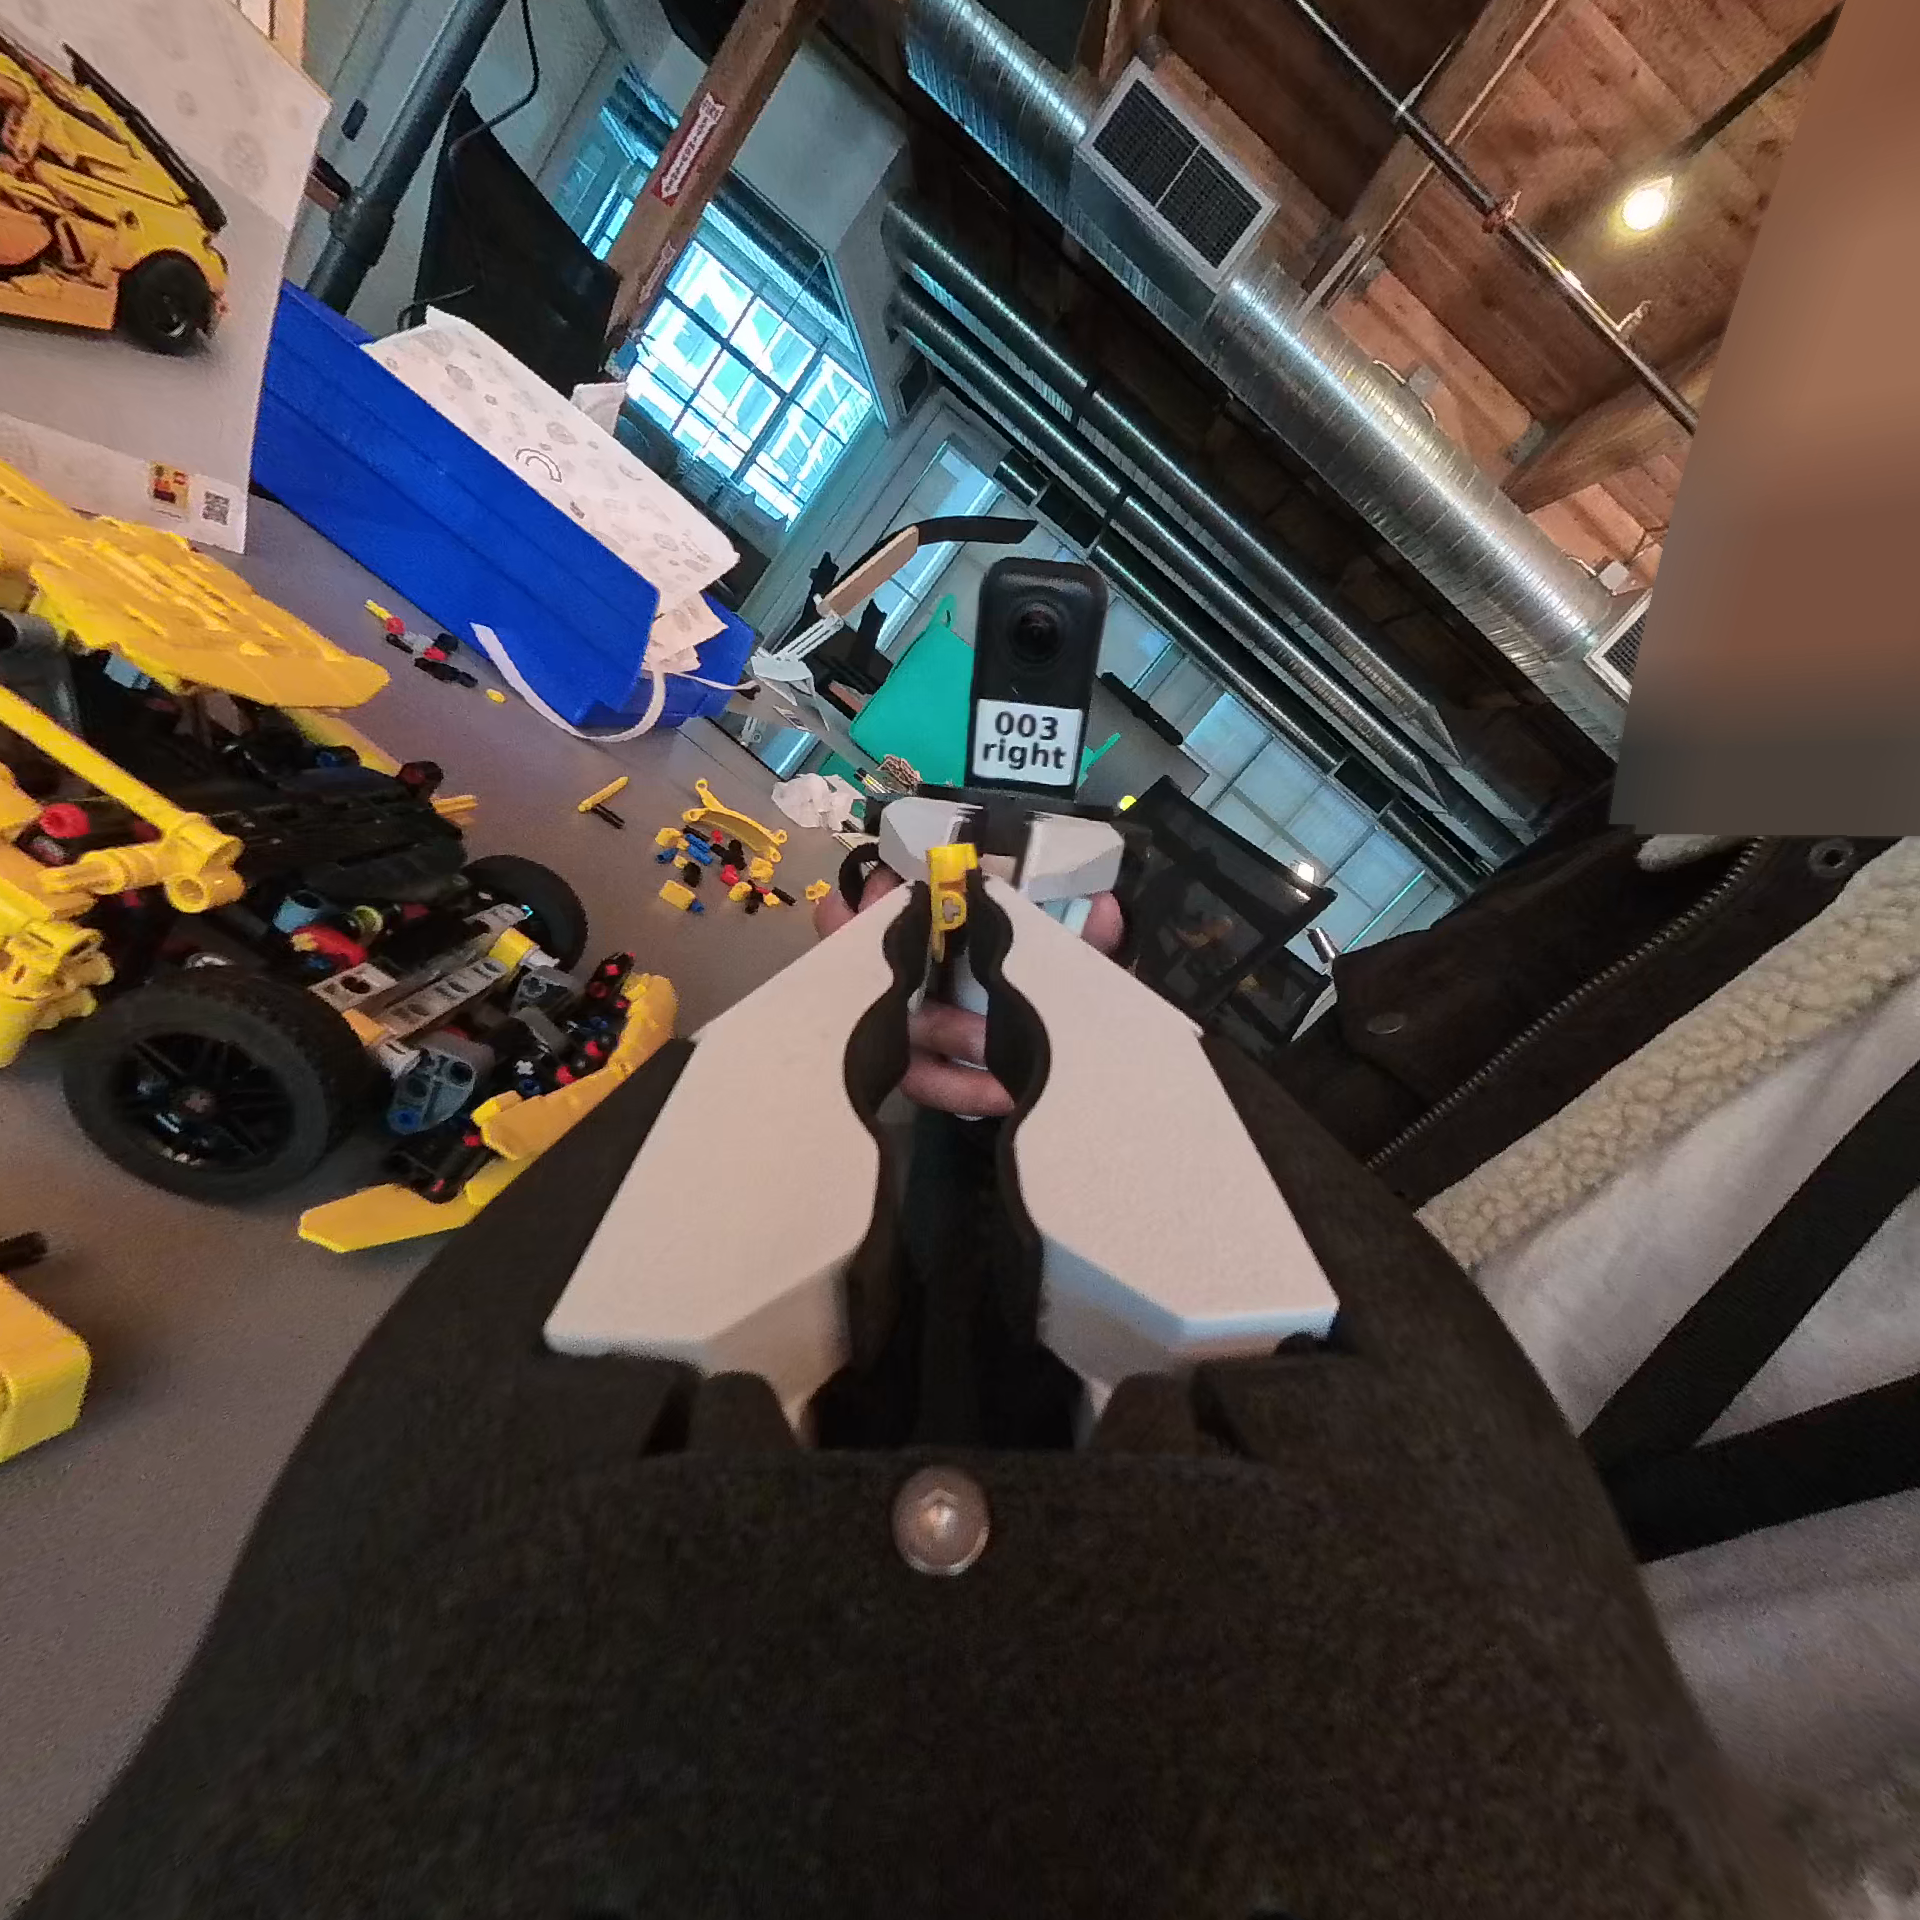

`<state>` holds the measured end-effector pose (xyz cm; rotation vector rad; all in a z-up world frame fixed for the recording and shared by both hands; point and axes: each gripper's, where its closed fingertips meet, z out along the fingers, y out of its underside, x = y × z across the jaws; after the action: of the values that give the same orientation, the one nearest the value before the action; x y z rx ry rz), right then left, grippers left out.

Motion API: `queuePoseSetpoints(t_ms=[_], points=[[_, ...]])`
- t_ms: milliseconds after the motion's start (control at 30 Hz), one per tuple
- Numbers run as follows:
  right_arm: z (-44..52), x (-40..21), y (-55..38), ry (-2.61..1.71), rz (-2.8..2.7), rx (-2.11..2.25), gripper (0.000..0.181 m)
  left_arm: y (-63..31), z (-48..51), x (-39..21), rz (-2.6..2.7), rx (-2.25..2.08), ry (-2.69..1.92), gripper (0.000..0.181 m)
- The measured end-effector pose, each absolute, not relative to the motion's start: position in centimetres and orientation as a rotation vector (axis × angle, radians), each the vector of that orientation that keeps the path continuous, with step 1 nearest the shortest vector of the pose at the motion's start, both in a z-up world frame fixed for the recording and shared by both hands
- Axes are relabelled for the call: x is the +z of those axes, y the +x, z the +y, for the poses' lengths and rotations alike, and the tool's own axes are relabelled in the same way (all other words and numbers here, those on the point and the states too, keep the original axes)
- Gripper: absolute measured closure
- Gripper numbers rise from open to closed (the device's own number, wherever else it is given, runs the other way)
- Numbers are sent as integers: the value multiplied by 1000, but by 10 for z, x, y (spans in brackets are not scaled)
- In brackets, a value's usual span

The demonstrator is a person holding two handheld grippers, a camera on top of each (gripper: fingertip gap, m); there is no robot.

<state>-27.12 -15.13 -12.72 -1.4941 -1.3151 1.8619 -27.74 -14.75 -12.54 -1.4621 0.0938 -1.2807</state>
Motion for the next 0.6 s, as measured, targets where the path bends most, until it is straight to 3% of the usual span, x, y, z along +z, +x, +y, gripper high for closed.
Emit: queuePoseSetpoints(t_ms=[333, 500, 600], points=[[-143, -149, -275, -1407, -1518, 1361, 168, -277, -144, -133, 67, -1298, -1509, 175], [-157, -134, -273, -1510, -1395, 1845, 165, -270, -149, -130, 134, -1276, -1502, 175], [-151, -134, -275, -1572, -1285, 1971, 175, -270, -149, -129, 156, -1213, -1506, 175]])
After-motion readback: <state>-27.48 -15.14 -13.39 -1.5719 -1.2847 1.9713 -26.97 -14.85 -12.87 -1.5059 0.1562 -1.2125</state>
